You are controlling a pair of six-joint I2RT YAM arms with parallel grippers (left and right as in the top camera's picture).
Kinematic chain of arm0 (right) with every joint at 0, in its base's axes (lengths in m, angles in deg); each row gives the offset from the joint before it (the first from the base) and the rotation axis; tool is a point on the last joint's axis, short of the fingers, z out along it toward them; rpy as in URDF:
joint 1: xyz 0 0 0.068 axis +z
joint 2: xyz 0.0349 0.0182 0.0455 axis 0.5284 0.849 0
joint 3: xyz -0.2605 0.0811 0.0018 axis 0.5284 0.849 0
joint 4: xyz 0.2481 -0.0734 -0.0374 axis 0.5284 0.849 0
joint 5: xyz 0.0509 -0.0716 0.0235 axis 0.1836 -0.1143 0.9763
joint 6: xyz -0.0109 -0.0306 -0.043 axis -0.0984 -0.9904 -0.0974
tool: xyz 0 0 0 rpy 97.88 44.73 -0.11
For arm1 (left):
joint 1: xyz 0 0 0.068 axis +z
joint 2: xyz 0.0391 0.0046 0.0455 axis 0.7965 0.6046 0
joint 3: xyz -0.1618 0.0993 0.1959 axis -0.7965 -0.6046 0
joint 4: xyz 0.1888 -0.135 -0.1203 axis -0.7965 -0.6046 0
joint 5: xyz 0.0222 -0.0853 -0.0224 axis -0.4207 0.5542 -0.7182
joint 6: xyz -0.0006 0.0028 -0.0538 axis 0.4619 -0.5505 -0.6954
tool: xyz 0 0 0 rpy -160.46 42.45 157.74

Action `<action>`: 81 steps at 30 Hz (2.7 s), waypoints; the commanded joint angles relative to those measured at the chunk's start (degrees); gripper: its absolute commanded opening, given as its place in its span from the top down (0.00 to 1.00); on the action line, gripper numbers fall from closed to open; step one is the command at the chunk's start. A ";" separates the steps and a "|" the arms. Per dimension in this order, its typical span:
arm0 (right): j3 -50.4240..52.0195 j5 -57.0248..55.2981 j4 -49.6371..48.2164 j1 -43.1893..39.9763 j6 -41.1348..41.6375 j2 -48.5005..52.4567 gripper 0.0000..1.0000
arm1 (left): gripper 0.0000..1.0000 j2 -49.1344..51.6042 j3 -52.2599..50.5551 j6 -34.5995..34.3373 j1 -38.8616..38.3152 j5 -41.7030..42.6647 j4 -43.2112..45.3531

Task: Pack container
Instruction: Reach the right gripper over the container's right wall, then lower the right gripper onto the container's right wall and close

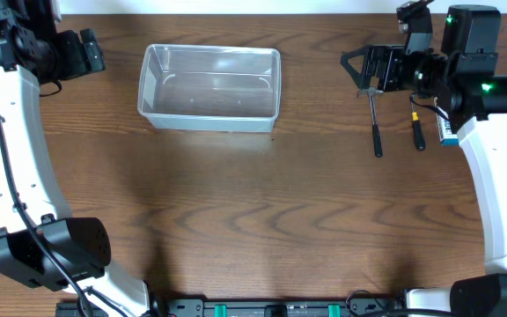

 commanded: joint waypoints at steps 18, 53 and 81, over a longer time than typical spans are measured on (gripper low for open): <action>-19.30 -21.40 4.55 14.62 7.72 16.31 0.01 | 0.02 -0.04 0.76 -0.52 0.26 -0.28 -2.21; -45.46 -27.39 20.92 21.07 10.49 40.11 0.01 | 0.02 -0.04 0.74 -0.52 0.26 -0.28 -2.86; -45.22 -27.78 25.62 21.94 16.87 46.29 0.01 | 0.02 -0.04 0.72 -0.50 0.26 -0.28 -4.04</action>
